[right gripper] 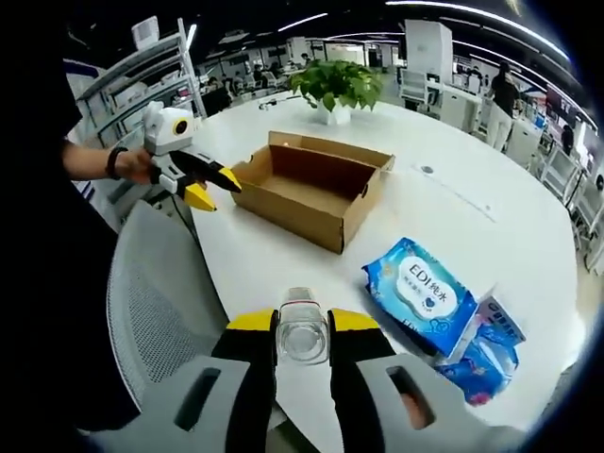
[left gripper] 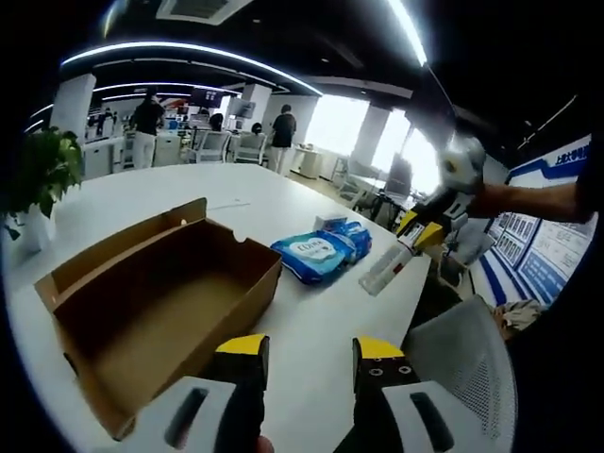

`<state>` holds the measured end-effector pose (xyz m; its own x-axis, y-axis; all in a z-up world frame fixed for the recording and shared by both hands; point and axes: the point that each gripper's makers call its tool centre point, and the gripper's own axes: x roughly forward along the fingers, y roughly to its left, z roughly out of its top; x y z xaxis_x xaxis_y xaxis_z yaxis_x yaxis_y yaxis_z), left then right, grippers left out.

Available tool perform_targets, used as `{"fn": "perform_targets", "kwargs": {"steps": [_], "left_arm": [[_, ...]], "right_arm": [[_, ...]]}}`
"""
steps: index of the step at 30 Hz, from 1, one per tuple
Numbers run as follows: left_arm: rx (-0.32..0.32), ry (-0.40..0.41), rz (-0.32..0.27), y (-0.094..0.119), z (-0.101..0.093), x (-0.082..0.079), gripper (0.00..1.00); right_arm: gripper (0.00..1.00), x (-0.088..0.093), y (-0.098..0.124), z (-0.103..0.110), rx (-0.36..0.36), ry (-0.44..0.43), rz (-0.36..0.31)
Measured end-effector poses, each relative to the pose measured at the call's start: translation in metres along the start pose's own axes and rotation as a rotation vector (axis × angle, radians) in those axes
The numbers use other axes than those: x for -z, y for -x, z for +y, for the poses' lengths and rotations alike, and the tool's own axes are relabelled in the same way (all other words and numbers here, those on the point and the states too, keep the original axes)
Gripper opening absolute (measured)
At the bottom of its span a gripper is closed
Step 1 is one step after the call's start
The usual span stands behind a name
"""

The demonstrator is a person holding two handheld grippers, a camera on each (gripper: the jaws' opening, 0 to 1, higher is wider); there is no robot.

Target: Operate the shoe box by opening the lid, removing the specified soft item, and placing it in the target area until the item is outside and the box remains undamaged.

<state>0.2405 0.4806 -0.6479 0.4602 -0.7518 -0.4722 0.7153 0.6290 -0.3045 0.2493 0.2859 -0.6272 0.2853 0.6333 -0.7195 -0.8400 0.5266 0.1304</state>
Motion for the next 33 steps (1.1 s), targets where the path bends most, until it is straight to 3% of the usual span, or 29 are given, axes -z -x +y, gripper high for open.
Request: {"fn": "perform_targets", "kwargs": {"steps": [15, 27, 33], "left_arm": [[-0.081, 0.043, -0.022, 0.013, 0.014, 0.004, 0.36], [-0.162, 0.081, -0.047, 0.024, 0.021, 0.005, 0.35], [-0.213, 0.102, -0.057, 0.037, 0.028, 0.007, 0.35]], "right_arm": [[0.18, -0.019, 0.000, -0.044, -0.009, 0.138, 0.089], [0.18, -0.031, 0.002, -0.100, 0.002, 0.275, 0.178], [0.18, -0.037, 0.003, -0.133, 0.012, 0.298, 0.205]]}}
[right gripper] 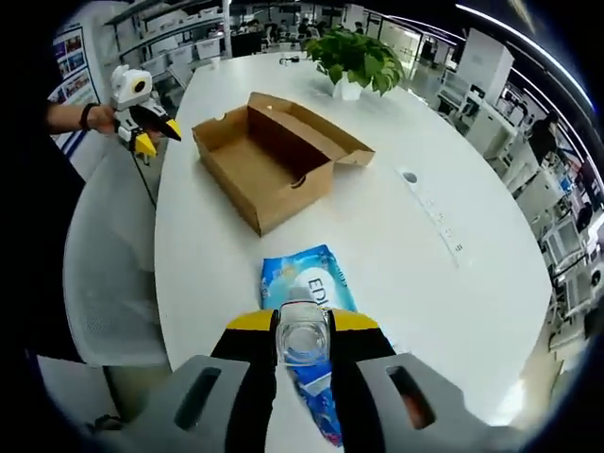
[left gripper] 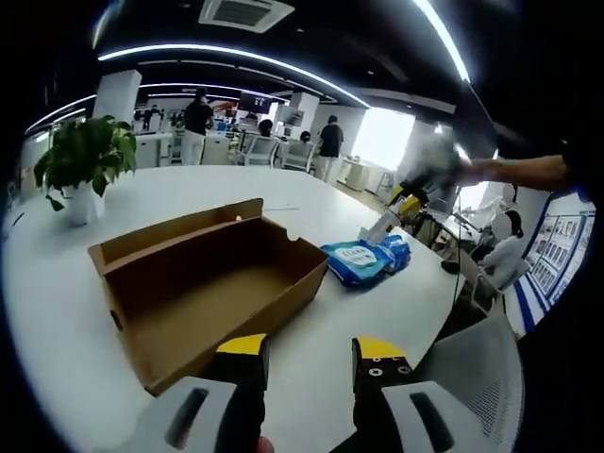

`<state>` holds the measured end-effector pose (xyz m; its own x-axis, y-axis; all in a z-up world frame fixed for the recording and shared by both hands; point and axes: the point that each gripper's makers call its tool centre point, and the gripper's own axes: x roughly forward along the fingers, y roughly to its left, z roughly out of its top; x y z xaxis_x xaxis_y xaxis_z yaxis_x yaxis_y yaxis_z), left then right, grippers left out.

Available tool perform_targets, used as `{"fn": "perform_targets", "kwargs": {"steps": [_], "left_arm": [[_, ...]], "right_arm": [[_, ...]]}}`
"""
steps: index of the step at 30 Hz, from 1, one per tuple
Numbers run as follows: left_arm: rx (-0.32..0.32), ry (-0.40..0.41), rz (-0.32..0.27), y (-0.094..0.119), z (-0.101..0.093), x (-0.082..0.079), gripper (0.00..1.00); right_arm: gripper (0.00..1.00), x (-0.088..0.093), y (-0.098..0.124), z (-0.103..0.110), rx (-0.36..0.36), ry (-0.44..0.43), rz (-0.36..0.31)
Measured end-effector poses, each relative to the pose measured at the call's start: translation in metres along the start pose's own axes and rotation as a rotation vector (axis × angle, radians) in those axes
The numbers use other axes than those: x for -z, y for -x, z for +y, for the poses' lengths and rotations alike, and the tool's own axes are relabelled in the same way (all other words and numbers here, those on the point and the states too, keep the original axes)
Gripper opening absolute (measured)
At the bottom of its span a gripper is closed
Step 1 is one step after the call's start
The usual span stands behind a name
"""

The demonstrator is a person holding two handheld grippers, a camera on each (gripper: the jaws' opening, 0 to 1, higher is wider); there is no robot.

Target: Operate the shoe box by opening the lid, removing the specified soft item, and placing it in the target area until the item is outside and the box remains undamaged.

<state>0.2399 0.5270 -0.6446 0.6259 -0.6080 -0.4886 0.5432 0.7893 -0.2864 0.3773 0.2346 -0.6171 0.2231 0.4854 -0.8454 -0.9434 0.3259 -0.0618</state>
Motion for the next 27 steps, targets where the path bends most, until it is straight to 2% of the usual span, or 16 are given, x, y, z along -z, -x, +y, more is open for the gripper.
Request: {"fn": "perform_targets", "kwargs": {"steps": [6, 15, 27], "left_arm": [[-0.056, 0.032, -0.011, 0.010, 0.010, 0.002, 0.35], [-0.107, 0.057, -0.013, 0.019, 0.015, 0.005, 0.35], [-0.134, 0.064, -0.003, 0.019, 0.014, 0.008, 0.35]], "right_arm": [[0.18, 0.011, -0.007, -0.038, 0.027, -0.041, 0.008], [0.18, 0.030, -0.018, -0.077, 0.047, -0.059, 0.052], [0.18, 0.042, -0.037, -0.088, 0.032, 0.017, 0.115]]}}
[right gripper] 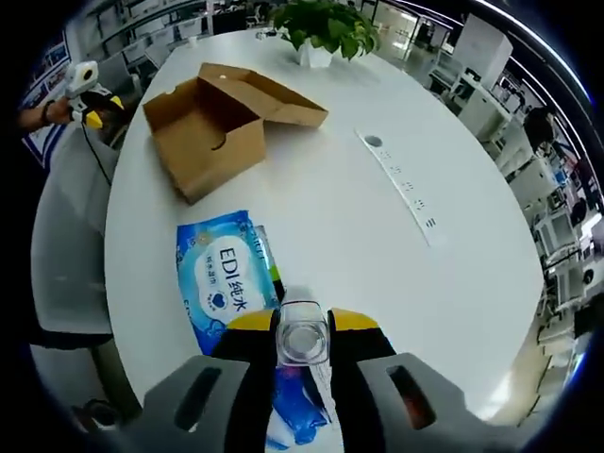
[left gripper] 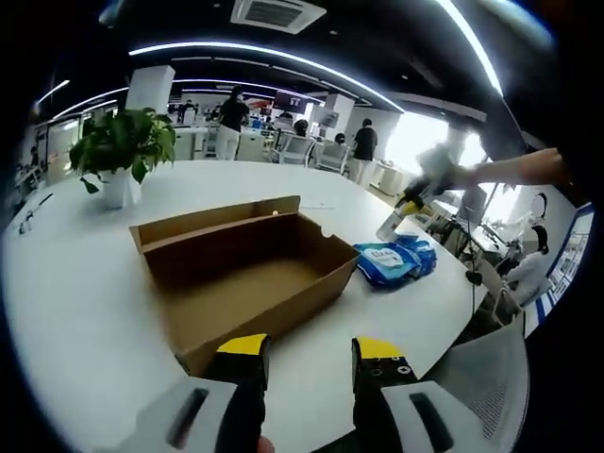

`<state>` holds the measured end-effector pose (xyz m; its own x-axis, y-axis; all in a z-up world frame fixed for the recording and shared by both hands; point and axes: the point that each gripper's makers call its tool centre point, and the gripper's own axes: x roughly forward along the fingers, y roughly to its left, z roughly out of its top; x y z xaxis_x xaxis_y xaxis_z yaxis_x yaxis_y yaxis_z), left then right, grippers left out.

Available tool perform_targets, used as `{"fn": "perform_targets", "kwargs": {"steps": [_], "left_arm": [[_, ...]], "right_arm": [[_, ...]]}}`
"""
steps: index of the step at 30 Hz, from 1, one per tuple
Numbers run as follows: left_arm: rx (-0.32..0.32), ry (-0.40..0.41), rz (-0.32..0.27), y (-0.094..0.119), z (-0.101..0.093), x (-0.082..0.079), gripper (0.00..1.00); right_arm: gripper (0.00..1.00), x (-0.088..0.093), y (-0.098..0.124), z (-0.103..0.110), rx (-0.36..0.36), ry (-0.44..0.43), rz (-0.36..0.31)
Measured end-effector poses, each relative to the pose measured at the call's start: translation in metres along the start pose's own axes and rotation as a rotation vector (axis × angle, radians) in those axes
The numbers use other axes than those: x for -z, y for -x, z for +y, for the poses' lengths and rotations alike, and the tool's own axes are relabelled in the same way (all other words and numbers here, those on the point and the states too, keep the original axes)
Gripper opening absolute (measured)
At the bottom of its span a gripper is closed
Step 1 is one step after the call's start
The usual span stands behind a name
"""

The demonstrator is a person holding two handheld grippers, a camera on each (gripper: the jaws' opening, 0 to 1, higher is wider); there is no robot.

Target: Operate the shoe box by opening the lid, removing the specified soft item, and placing it in the target area until the item is outside and the box remains undamaged.

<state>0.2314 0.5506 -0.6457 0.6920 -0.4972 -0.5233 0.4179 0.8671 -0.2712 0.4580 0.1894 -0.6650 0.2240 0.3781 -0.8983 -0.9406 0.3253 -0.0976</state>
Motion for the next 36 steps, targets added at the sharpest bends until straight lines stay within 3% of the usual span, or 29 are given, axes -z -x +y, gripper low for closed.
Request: {"fn": "perform_targets", "kwargs": {"steps": [18, 36], "left_arm": [[0.002, 0.003, 0.017, -0.004, -0.001, 0.003, 0.35], [0.010, -0.002, 0.027, -0.009, -0.006, 0.003, 0.35]], "right_arm": [[0.18, 0.018, -0.024, 0.000, -0.023, 0.190, 0.125], [0.18, 0.028, -0.029, 0.002, -0.038, 0.253, 0.185]]}}
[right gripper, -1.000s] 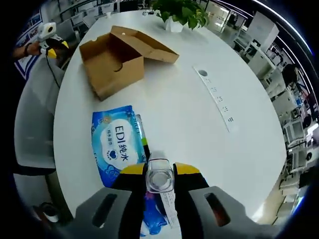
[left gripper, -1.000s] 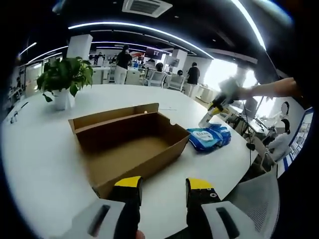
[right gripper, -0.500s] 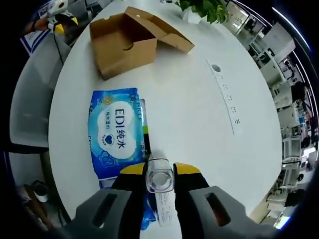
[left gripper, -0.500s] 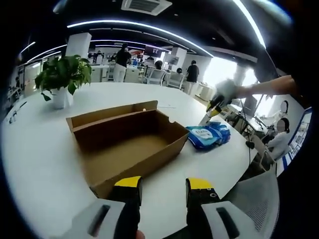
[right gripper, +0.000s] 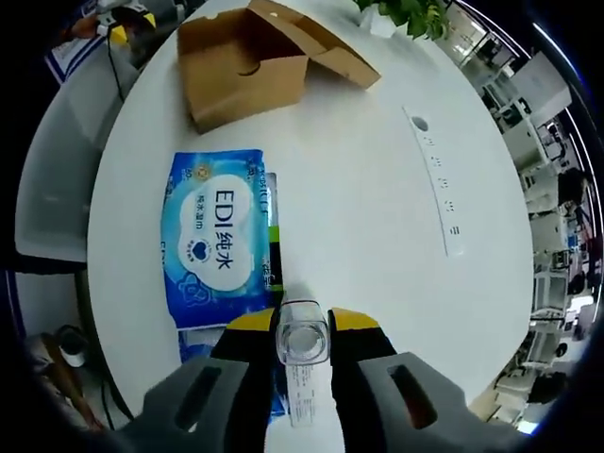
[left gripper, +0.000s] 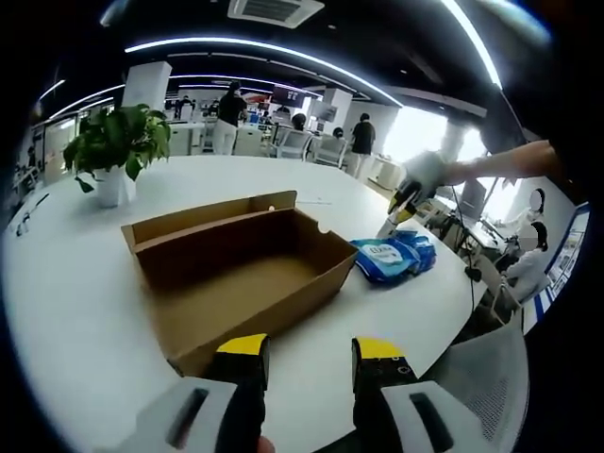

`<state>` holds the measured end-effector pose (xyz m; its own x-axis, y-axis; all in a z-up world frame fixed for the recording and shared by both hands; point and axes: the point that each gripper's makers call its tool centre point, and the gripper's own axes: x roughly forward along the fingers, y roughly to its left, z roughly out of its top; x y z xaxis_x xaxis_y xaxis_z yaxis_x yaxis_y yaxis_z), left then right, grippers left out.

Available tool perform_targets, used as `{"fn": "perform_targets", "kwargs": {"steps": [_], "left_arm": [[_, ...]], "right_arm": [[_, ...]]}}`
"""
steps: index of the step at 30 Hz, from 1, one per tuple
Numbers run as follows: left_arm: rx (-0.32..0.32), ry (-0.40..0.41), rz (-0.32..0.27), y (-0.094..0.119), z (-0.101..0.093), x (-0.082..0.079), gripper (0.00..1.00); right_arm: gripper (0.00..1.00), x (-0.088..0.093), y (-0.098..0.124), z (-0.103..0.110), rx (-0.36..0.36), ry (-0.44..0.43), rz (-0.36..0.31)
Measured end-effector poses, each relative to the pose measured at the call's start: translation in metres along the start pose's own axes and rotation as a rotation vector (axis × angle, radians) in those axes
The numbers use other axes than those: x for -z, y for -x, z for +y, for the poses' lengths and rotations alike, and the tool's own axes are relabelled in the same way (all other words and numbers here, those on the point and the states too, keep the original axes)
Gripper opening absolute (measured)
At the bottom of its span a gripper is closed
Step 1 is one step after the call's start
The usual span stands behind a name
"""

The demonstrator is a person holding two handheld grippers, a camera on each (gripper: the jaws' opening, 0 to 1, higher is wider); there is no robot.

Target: Operate the shoe box by opening the lid, removing the specified soft item, and placing it in the target area until the item is outside and the box remains undamaged.

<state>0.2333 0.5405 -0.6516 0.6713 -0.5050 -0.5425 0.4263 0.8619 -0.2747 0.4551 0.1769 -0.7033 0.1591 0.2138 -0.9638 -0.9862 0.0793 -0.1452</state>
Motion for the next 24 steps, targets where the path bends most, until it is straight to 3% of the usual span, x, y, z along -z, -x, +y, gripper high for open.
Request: {"fn": "perform_targets", "kwargs": {"steps": [24], "left_arm": [[0.002, 0.003, 0.001, 0.0036, 0.0021, 0.0015, 0.35]], "right_arm": [[0.19, -0.0050, -0.0019, -0.0024, -0.016, 0.041, 0.014]]}}
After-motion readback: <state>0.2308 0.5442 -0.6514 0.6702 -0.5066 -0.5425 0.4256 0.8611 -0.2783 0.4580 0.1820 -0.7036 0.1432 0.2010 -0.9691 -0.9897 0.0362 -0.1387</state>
